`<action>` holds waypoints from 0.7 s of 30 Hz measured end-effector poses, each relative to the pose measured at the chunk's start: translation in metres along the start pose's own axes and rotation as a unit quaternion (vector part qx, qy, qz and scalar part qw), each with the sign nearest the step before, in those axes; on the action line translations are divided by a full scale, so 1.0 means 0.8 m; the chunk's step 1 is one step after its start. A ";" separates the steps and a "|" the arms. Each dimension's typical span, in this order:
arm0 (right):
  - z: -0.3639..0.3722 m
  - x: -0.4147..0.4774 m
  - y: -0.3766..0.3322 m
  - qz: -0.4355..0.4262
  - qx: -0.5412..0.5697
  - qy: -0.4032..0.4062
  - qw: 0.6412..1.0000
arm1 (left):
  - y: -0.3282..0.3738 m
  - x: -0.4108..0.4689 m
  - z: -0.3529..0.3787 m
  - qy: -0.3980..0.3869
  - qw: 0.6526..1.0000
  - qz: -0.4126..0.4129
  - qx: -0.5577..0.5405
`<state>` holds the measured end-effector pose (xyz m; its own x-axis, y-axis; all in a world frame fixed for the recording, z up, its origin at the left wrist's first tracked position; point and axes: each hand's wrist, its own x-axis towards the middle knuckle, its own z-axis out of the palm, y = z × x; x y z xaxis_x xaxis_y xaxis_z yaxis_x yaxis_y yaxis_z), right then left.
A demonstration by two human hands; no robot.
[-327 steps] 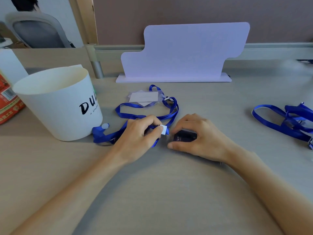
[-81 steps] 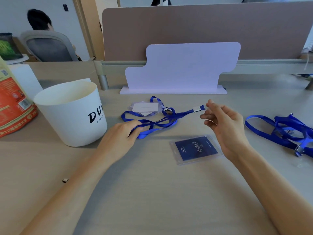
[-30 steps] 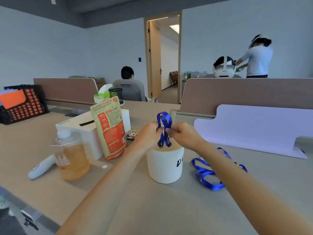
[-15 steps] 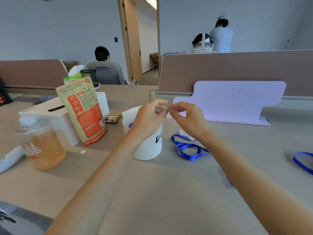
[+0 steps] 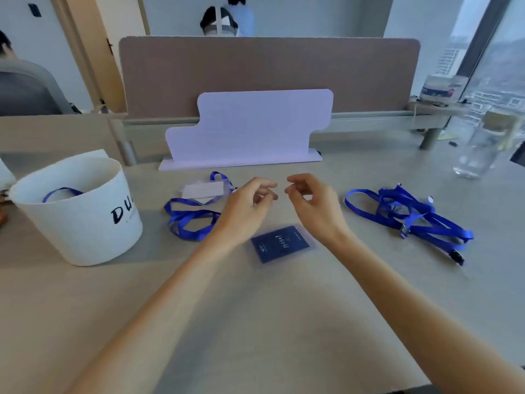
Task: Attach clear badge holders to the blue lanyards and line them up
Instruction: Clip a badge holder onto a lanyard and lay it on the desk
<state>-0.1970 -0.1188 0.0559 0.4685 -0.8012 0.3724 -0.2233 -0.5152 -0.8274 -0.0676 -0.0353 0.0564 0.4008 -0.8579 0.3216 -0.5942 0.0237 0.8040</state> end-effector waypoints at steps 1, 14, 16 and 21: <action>-0.009 -0.002 0.011 0.005 -0.010 0.002 1.000 | -0.002 0.002 0.010 -0.016 1.000 0.002 0.004; -0.141 -0.023 0.096 0.040 -0.274 0.143 0.950 | 0.043 0.024 0.152 -0.157 0.986 0.059 0.027; -0.167 -0.027 0.105 0.100 -0.319 0.162 0.928 | 0.052 0.028 0.174 -0.168 0.984 0.060 0.029; -0.190 -0.032 0.135 0.177 -0.394 0.100 0.896 | 0.058 0.034 0.212 -0.208 0.976 0.049 0.043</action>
<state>-0.3627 -0.2003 0.0213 0.1041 -0.9548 0.2784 -0.8991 -0.2100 -0.3840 -0.2021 -0.1449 0.0174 0.0317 -0.9882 0.1497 -0.6795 0.0885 0.7283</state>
